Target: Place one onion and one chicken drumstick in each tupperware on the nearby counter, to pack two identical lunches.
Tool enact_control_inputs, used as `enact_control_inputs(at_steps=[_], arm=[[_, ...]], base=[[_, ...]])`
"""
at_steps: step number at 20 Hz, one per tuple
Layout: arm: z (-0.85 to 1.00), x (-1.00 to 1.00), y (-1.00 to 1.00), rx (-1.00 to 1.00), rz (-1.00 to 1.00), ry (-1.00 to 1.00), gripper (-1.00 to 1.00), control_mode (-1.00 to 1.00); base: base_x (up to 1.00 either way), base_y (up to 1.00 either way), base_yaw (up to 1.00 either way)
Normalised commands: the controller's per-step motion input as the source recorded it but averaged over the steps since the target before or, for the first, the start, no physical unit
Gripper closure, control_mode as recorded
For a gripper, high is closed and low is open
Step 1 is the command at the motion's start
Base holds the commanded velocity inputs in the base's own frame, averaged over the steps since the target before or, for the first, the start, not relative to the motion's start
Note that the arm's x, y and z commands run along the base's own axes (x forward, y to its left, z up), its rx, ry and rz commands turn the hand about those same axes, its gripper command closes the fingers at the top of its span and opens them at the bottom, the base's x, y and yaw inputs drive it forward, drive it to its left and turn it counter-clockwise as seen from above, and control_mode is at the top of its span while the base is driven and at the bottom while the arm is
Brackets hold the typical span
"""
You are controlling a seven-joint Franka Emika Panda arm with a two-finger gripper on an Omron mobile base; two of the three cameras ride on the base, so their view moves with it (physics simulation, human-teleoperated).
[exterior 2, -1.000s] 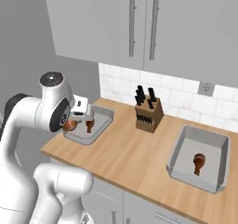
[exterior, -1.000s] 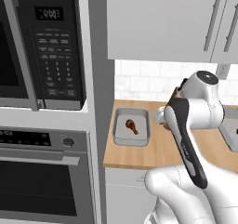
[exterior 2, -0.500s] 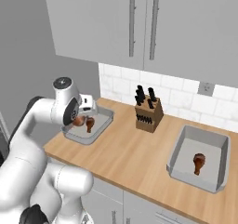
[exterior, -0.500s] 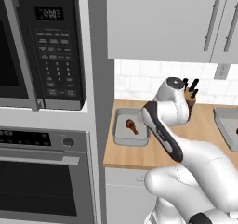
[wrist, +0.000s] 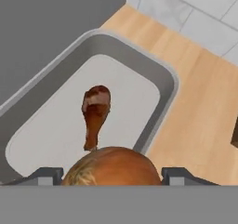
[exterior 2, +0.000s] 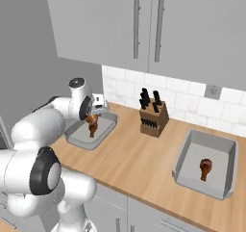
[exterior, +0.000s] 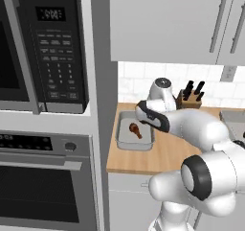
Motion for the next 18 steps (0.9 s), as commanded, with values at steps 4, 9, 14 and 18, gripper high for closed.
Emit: enact_control_inputs(at_steps=[4, 9, 14, 18], arm=[[-0.35, 0.5, 0.0, 0.0, 0.02, 0.01, 1.0, -1.0], [-0.83, 0.14, 0.0, 0.0, 0.02, -0.03, 1.0, -1.0], [-0.62, 0.37, 0.0, 0.0, 0.01, -0.09, 1.0, -1.0], [-0.12, 0.48, 0.0, 0.0, 0.0, -0.1, 1.0, -1.0]], base=[[0.0, 0.0, 0.0], [0.0, 0.0, 0.0], [0.0, 0.0, 0.0], [0.0, 0.0, 0.0]])
